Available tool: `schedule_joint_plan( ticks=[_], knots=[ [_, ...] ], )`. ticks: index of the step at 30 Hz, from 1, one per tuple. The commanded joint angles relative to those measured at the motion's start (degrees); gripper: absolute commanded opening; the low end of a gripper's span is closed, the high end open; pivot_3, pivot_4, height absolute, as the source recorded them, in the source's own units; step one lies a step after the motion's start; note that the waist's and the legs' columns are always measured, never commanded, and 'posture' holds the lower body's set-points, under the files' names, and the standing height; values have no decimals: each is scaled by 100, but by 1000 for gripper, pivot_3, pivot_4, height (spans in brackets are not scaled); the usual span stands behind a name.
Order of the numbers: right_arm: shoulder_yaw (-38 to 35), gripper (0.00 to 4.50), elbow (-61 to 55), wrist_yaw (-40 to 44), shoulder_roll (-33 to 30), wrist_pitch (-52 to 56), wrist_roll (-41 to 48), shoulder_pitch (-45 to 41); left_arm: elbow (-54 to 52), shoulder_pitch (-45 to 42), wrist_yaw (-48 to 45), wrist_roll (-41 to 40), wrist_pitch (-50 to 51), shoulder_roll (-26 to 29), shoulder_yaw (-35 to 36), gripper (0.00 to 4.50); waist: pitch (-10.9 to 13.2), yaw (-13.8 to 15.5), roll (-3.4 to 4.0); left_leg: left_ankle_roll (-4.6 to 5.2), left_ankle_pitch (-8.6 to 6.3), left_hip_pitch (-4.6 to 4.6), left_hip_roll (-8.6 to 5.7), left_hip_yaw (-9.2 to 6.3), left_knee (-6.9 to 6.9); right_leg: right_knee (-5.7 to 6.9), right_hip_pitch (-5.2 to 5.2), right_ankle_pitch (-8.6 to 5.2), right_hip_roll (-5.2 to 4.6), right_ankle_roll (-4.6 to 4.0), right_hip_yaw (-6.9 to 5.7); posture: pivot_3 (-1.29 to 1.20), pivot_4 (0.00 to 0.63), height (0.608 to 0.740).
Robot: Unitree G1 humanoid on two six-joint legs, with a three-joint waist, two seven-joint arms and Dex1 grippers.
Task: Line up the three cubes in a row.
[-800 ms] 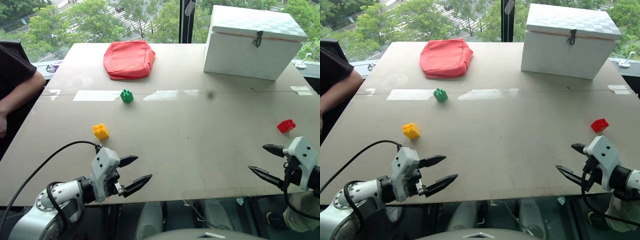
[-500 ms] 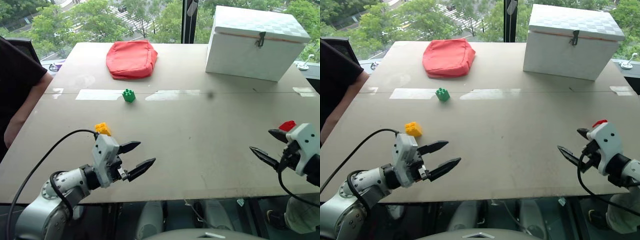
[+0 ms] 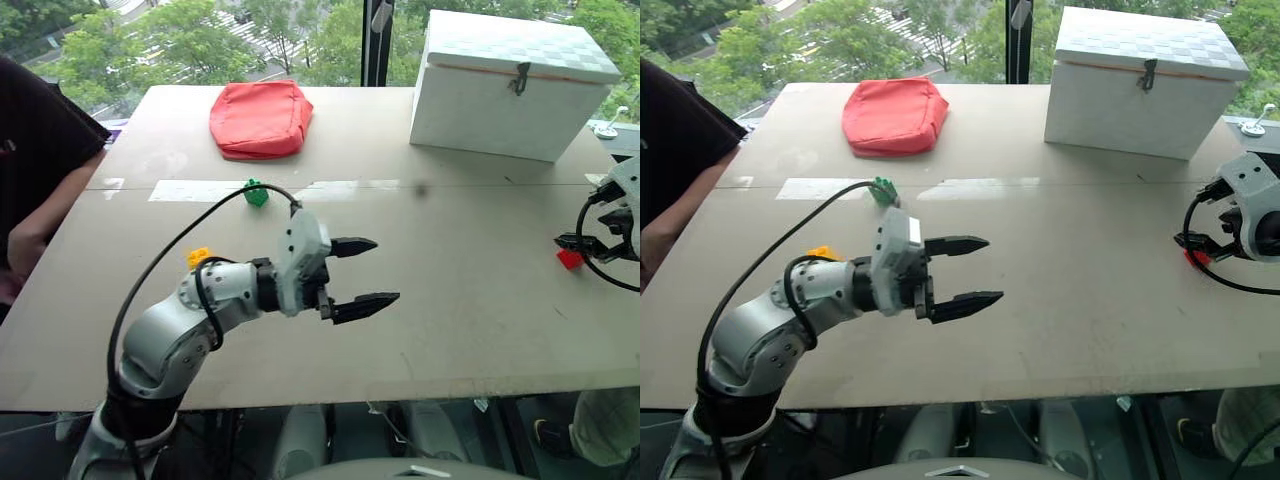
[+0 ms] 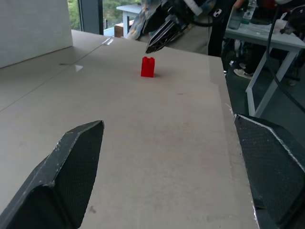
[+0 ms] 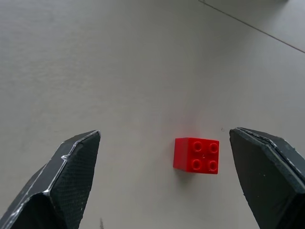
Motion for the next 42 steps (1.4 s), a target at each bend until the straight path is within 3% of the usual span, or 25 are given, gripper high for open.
schedule_joint_plan(
  ticks=[1, 4, 11, 25, 42],
  knots=[
    [543, 4500, 1063, 215, 145, -271, -466, -672, 142, -232, -24, 163, -154, -166, -193, 4471, 0, 2, 0, 0, 0, -2, -2, 3, 1, 0, -1, 1, 0, 0, 6, 0, 150, 740],
    [919, 4500, 1812, 210, 402, -434, -826, -1137, 284, -395, -55, 168, -181, -304, -249, 4471, 0, 2, -1, 1, 0, -2, -3, 7, 2, -1, -1, 4, 2, -4, 15, 0, 150, 740],
    [1247, 4500, 2465, 457, 505, -689, -1295, -1313, 334, -502, -29, 232, -172, -477, -336, 4471, 1, 10, 0, 2, -1, -6, -3, 7, 0, -2, -3, 16, 2, 18, 17, 0, 150, 740],
    [1293, 4500, 2980, 1075, 663, -1231, -1731, -1258, 391, -535, -156, 245, -197, -500, -325, 4471, 1, 2, 2, 4, -2, 0, -3, 9, 5, 6, -2, 4, 10, 3, 31, 0, 150, 740],
    [1248, 4500, 3833, 1256, 967, -1650, -2193, -1546, 332, -944, -155, 79, 53, -494, -195, 4471, 0, -22, 3, 4, -1, 1, -4, 9, 6, 6, -2, 18, 14, 23, 36, 0, 150, 740]
  ],
)
